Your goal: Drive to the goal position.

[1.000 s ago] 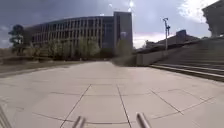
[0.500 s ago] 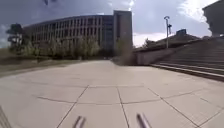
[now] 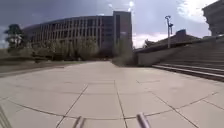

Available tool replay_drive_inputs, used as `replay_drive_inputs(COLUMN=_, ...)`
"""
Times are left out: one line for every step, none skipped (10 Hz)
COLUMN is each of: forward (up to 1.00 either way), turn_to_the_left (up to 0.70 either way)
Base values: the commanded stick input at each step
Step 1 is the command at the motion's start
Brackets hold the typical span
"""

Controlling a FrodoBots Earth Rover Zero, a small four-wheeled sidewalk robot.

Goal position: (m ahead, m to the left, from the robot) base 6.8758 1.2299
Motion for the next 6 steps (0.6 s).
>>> replay_drive_inputs(forward=0.70, turn_to_the_left=0.00)
replay_drive_inputs(forward=0.70, turn_to_the_left=0.00)
replay_drive_inputs(forward=0.70, turn_to_the_left=0.00)
replay_drive_inputs(forward=0.70, turn_to_the_left=0.00)
replay_drive_inputs(forward=0.70, turn_to_the_left=0.00)
replay_drive_inputs(forward=0.70, turn_to_the_left=0.00)
